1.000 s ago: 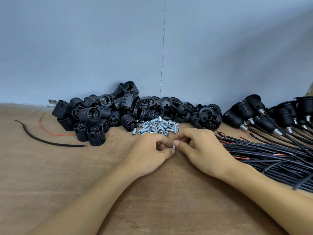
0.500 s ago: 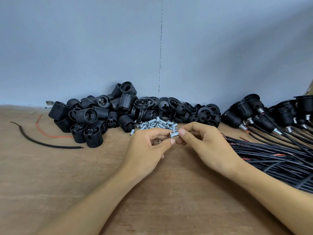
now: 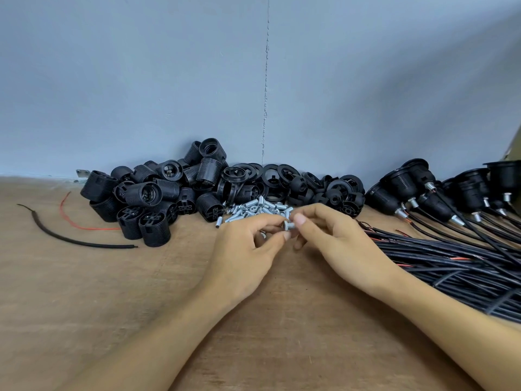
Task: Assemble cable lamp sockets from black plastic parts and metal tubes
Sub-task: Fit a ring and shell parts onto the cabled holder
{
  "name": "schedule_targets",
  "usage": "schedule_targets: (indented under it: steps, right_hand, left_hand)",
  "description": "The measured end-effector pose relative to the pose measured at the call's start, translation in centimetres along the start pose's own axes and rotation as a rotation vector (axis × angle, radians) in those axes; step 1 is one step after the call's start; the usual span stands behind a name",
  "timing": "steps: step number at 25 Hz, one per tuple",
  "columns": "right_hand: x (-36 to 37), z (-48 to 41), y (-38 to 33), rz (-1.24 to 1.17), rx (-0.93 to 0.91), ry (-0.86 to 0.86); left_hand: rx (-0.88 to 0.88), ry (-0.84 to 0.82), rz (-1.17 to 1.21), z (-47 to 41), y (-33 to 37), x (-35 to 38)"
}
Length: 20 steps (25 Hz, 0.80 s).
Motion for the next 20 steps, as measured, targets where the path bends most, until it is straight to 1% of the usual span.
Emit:
schedule_targets:
  steps: [2,7,10,13,15,20]
  right_hand:
    - [0.19,-0.09,0.09,-0.048,0.000,-0.025]
    - [0.30,-0.13,0.23,-0.081,0.014,-0.041]
    - [0.22,-0.15,0.21,-0.074,-0.007,-0.032]
    - [0.19,-0.25,0.47,-0.117,0.015,-0.028]
    - [0.21,-0.26,0.57,-0.103,0.001,-0.042]
    - [0.19,-0.32,0.51,-0.134,0.005,-0.031]
  left_hand:
    - [0.003,0.009,0.005,0.00,0.00,-0.09]
    - [0.022,0.004,0.015,0.04,0.26,-0.09]
    - [0.028,0.000,0.009,0.04,0.29,-0.04]
    - [0.020,-0.003,0.000,0.05,0.05,0.05]
    - [0.000,0.004,0.004,0.05,-0.28,0.01]
    - [0.012,0.003,0.001,0.01,-0.09,0.07]
Point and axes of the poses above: each hand's wrist, its own z-axis away from the middle knuckle, its own x-axis out of the palm, y = z × x, the point moved 8 cm from there along -z, towards the middle knuckle, and after that the axes turned 2 degrees about z, right-handed, at the moved point
